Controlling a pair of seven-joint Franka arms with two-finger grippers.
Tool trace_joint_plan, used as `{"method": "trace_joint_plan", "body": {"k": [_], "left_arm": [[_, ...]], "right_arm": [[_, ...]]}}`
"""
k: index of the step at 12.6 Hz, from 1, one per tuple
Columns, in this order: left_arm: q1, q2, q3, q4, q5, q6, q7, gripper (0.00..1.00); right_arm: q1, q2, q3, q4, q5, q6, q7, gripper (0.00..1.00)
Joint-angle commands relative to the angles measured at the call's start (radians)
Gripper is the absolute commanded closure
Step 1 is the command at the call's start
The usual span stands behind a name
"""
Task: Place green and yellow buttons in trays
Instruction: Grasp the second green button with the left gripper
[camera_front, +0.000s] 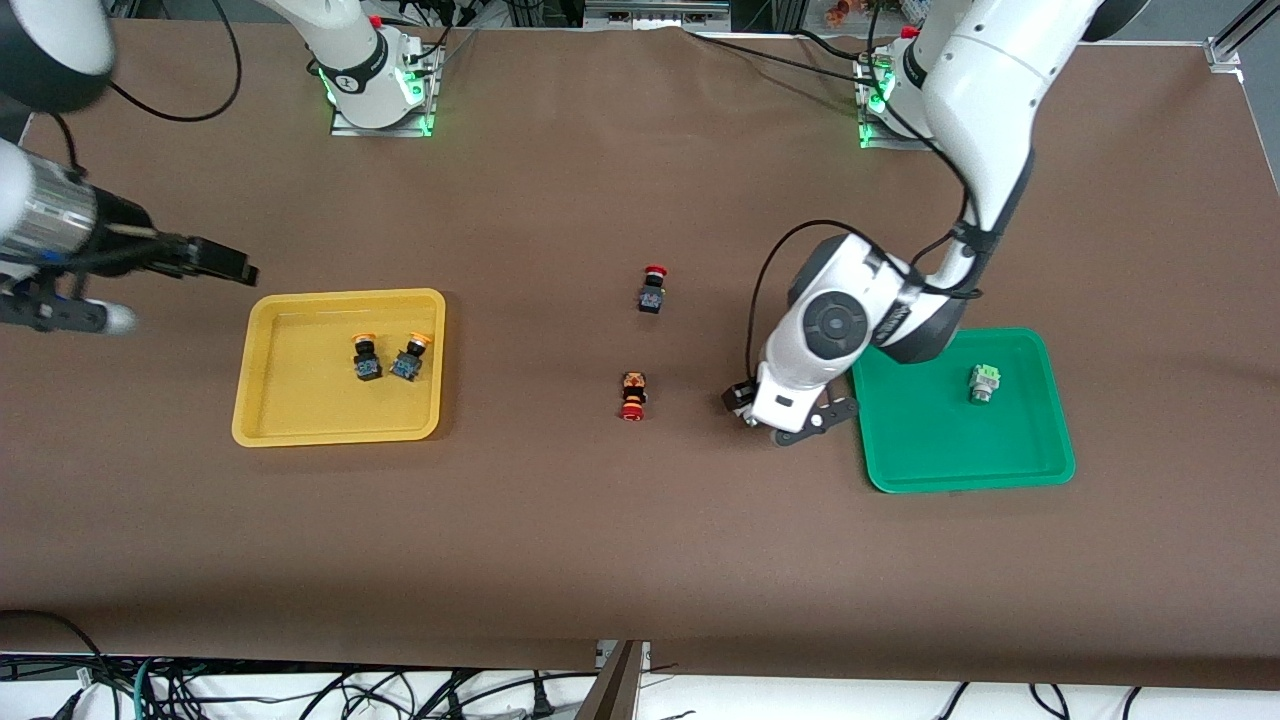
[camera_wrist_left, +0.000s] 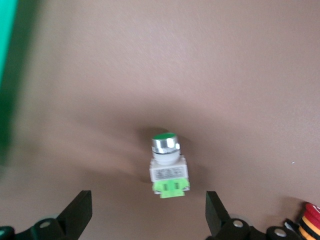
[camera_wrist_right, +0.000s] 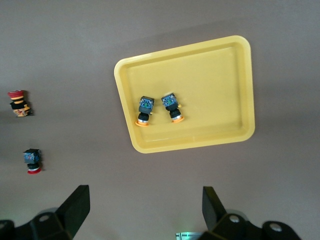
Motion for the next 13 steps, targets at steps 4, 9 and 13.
{"method": "trace_joint_plan", "body": {"k": [4,9,13], "left_arm": [[-0.039,0.088,-0.001,0.043,0.164,0.052,-0.183,0.00],[-0.049,0.112,-0.001,0.043,0.164,0.058,-0.243,0.53],[-0.054,0.113,-0.003,0.044,0.164,0.078,-0.246,1.00]], "right_arm": [[-0.051,-0.126,0.103,-0.118,-0.129,0.025,-0.013,0.01],[-0.049,-0.124,0.107,-0.104,-0.156,0.039,-0.034,0.01],[-0.049,-0.080,0.105,-0.023,-0.162,0.014,-0.036,0.00]]}}
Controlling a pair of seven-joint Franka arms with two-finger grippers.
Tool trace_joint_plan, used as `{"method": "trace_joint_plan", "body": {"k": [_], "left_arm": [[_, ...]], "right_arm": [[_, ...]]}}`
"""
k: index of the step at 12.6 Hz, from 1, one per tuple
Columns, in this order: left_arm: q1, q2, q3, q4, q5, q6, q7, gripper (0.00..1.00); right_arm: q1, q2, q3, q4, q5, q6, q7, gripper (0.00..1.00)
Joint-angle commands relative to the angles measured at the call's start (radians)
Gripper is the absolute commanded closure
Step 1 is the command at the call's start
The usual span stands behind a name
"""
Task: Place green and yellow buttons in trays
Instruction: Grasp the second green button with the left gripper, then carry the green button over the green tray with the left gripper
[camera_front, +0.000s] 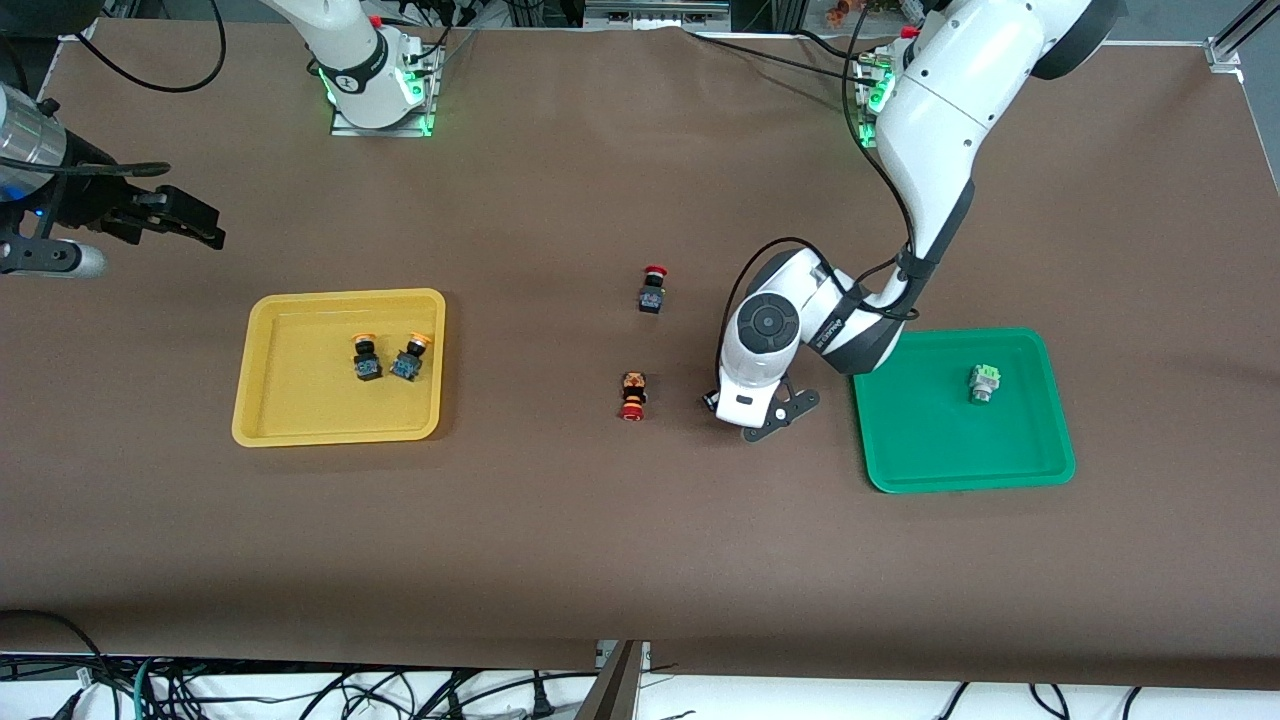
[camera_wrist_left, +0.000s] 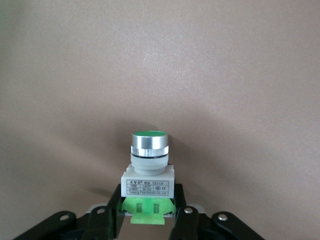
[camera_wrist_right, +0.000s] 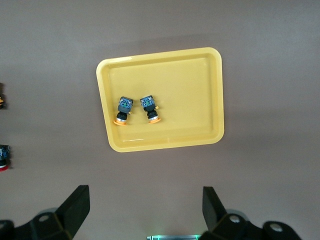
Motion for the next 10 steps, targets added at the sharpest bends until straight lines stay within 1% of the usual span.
{"method": "trace_joint_plan", "body": {"k": [1,2,3,4,5,7,9,10], "left_arm": [[0.006,0.004,-0.011,0.030,0.030,-0.014,0.017,1.00],[0.029,-0.008,-0.034,0.044,0.016,-0.065,0.081,1.00],[0.063,-0.017,-0.042,0.074,0.010,-0.154,0.160,1.00],[0.077,-0.023,-0.058,0.126,-0.005,-0.264,0.275,1.00],[0.097,-0.037,-0.058,0.156,-0.021,-0.341,0.389,1.00],[0.161,-0.086,-0.052,0.145,-0.050,-0.403,0.614,1.00],[0.235,-0.105,-0.039,0.138,-0.059,-0.454,0.831,1.00],[0.249,-0.114,-0.004,0.119,-0.074,-0.459,0.908,1.00]], "right_arm": [[-0.014,0.025,0.009,0.047,-0.012,-0.014,-0.007,0.01],[-0.020,0.031,0.004,0.047,-0.007,-0.011,-0.003,0.01],[-0.019,0.034,0.003,0.047,-0.011,-0.008,0.007,0.00],[-0.017,0.040,0.004,0.047,-0.013,0.003,0.007,0.00],[-0.013,0.042,0.004,0.047,-0.015,0.010,0.007,0.00],[-0.013,0.045,0.006,0.047,-0.021,0.052,0.007,0.01],[-0.013,0.045,0.007,0.048,-0.018,0.076,0.008,0.00],[-0.010,0.045,0.007,0.047,-0.019,0.081,0.008,0.00]]}}
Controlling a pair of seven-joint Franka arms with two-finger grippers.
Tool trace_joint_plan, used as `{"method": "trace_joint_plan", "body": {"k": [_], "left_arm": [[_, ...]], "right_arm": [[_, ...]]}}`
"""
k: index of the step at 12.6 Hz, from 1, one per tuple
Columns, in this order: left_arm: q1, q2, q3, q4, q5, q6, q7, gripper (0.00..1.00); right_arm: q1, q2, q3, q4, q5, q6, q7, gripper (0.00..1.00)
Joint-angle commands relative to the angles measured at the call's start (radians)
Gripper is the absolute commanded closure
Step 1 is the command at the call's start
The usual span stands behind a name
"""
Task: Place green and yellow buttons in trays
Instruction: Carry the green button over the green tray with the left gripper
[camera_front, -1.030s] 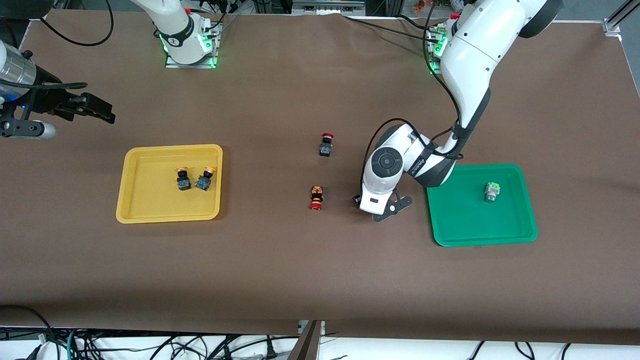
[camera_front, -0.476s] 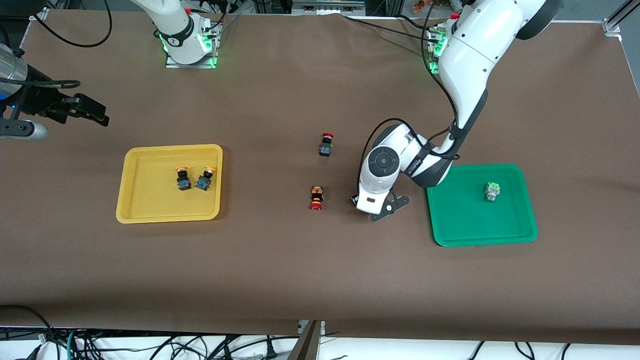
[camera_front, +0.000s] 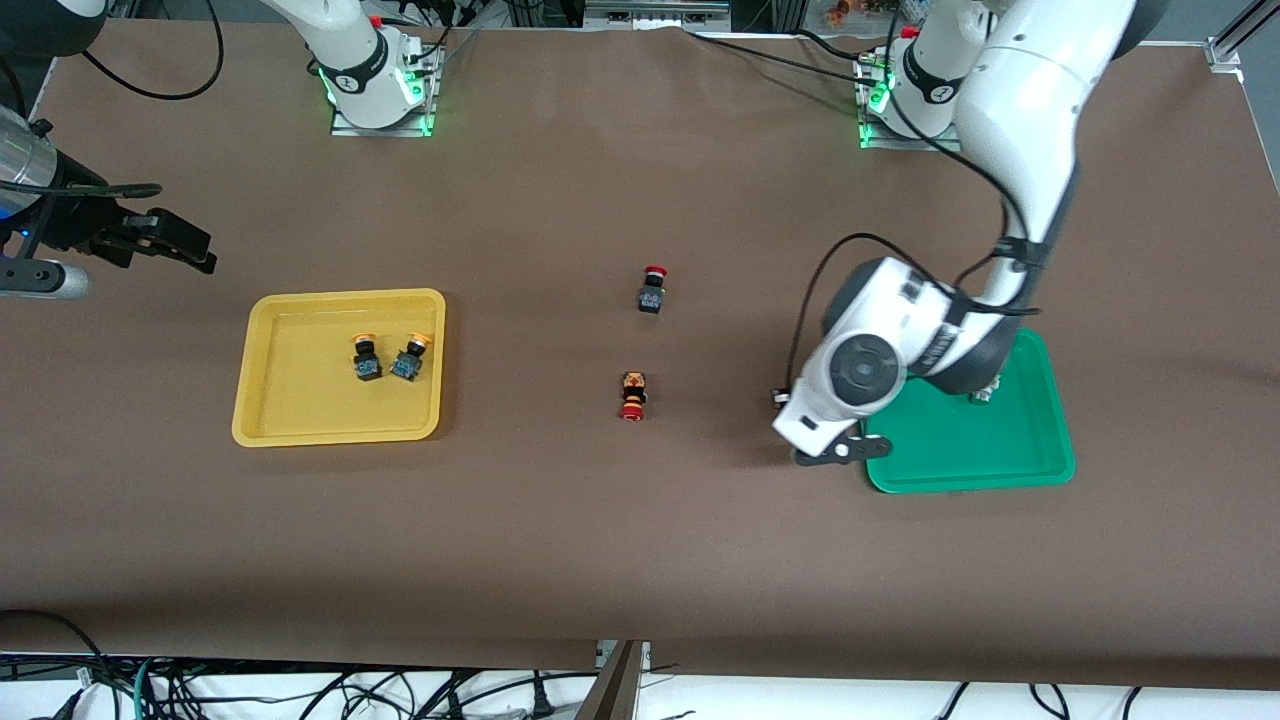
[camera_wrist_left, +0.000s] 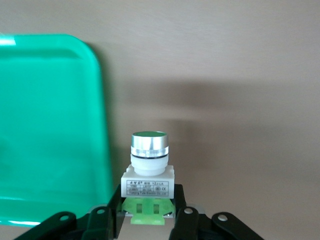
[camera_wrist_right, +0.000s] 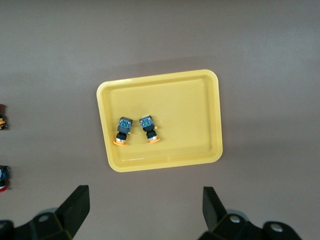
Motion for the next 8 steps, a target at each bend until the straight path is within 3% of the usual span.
{"method": "trace_joint_plan", "body": {"k": [1,4,6,8], "left_arm": [[0.041,-0.041,0.084,-0.058,-0.080,-0.016,0.240,1.00],[0.041,-0.051,0.200,-0.104,-0.171,-0.007,0.421,1.00],[0.041,-0.054,0.224,-0.147,-0.172,0.013,0.425,1.00],[0.041,-0.087,0.228,-0.262,-0.172,0.120,0.425,1.00]], "right_arm": [[-0.003,0.008,0.009,0.024,-0.015,0.004,0.006,0.00],[0.003,0.008,0.013,0.023,-0.013,0.004,0.006,0.00],[0.008,0.008,0.014,0.024,-0.013,0.003,0.004,0.01],[0.010,0.008,0.013,0.023,-0.013,0.003,0.006,0.01]]}}
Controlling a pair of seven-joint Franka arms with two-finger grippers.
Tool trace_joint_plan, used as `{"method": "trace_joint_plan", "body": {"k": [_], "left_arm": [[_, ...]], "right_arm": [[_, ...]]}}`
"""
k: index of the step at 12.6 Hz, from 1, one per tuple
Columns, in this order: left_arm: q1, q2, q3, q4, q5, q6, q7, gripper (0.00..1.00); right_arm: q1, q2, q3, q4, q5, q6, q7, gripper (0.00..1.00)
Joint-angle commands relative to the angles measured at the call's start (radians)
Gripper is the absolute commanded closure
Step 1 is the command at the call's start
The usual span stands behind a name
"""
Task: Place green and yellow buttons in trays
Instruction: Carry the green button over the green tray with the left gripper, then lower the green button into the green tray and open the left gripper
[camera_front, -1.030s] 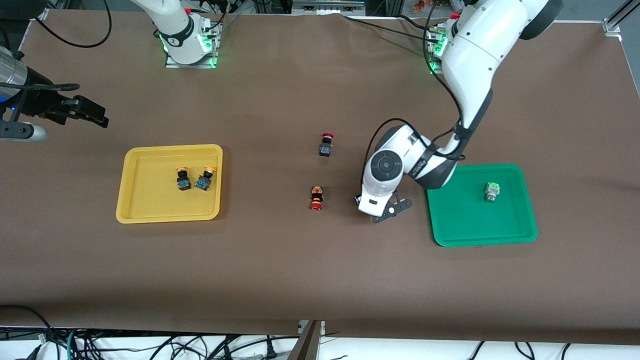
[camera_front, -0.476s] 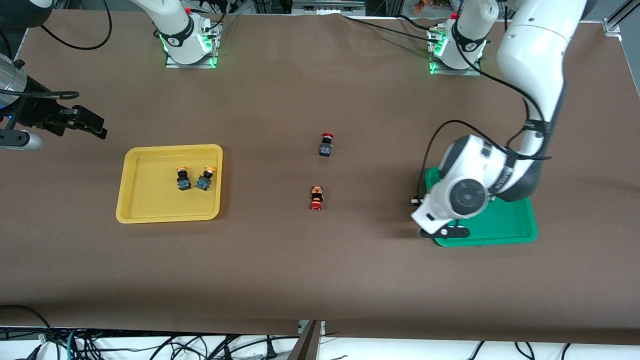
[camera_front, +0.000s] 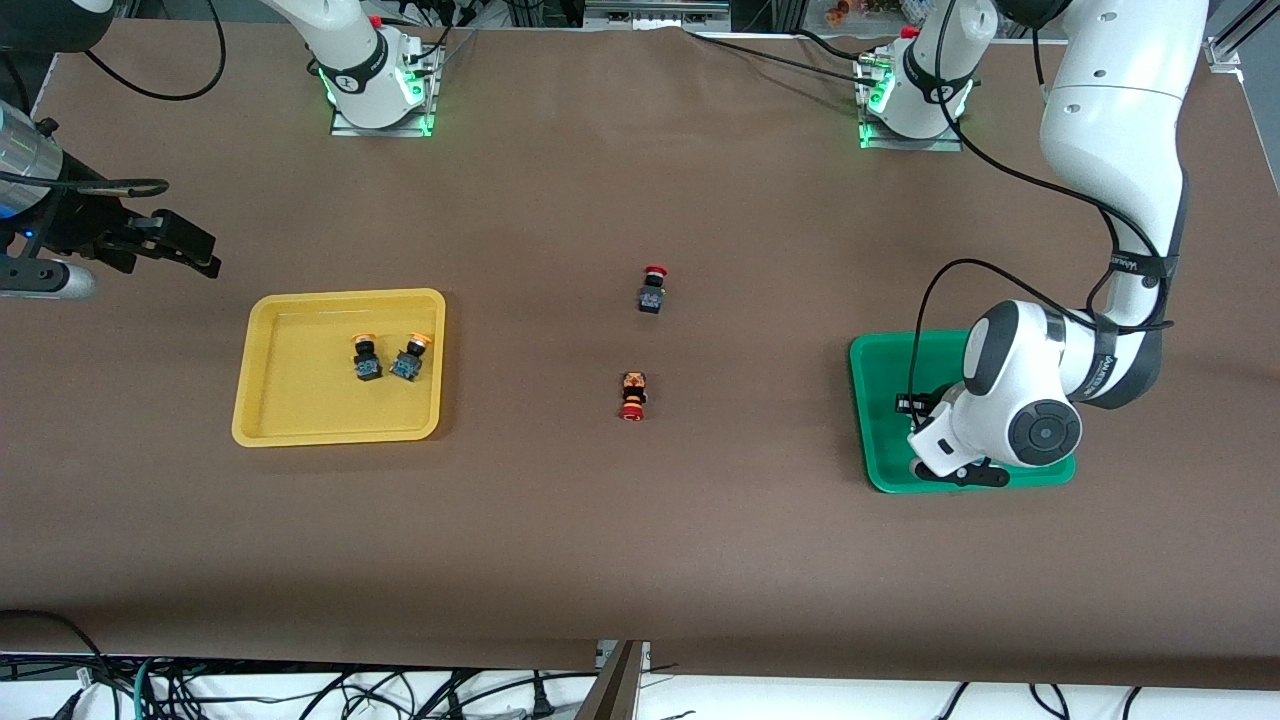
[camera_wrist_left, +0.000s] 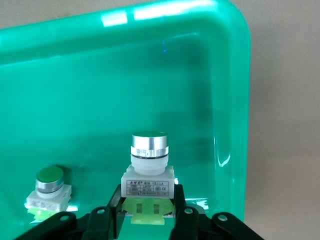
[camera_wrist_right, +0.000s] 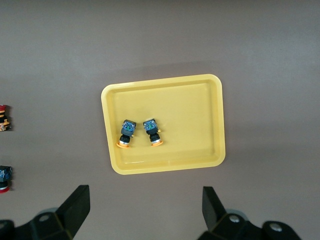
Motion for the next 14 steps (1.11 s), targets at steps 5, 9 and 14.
{"method": "trace_joint_plan", "body": {"k": [5,9,14], "left_arm": [[-0.010,-0.113,0.019,-0.285,-0.023,0.228,0.020,0.41],[-0.018,-0.249,0.019,-0.189,-0.023,0.132,0.008,0.00],[-0.010,-0.387,0.074,-0.089,-0.023,0.029,0.008,0.00]], "right_arm": [[0.005,0.008,0.003,0.020,-0.012,-0.004,0.006,0.01],[0.005,0.008,0.003,0.020,-0.012,-0.006,0.006,0.01],[0.005,0.008,0.003,0.020,-0.012,-0.006,0.006,0.01]]}}
